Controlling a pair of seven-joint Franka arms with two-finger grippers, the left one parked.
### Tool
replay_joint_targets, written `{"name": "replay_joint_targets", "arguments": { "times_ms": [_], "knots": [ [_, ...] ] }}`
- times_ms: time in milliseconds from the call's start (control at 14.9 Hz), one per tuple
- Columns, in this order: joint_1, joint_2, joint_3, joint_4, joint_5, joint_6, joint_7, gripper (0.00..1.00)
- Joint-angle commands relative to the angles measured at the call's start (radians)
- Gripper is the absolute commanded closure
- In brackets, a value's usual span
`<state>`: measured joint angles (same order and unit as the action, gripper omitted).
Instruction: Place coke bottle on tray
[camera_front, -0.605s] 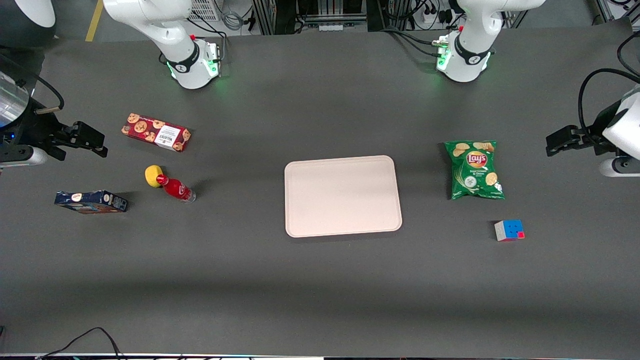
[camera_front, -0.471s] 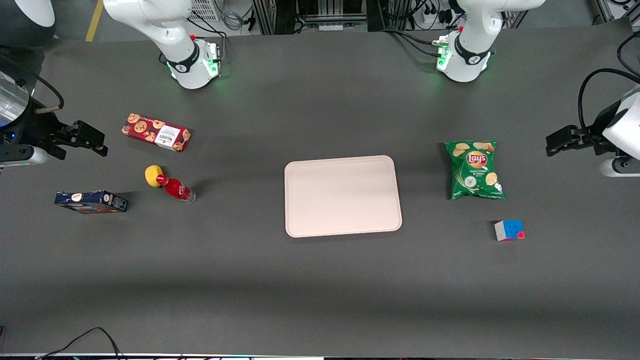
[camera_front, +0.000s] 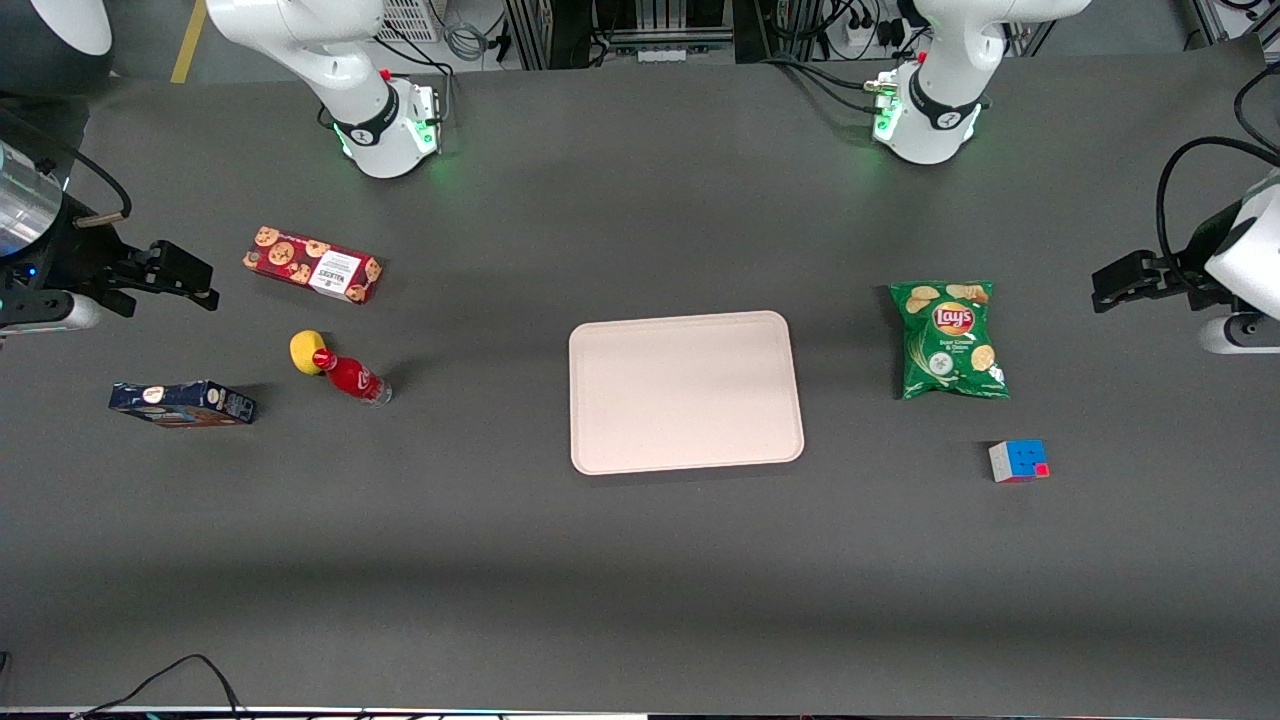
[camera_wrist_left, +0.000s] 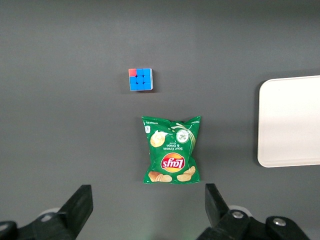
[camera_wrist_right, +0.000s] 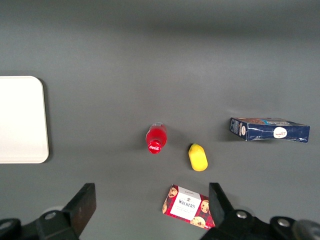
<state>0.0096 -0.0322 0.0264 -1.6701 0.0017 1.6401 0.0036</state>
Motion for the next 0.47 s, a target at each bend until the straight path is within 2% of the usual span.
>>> {"name": "replay_joint_targets", "arguments": {
  "times_ms": [0, 403],
  "knots": [
    [0.004, 0.009, 0.003, -0.022, 0.017, -0.016, 0.003, 0.0],
    [0.015, 0.0, 0.007, -0.184, 0.004, 0.104, 0.003, 0.0]
  ]
}}
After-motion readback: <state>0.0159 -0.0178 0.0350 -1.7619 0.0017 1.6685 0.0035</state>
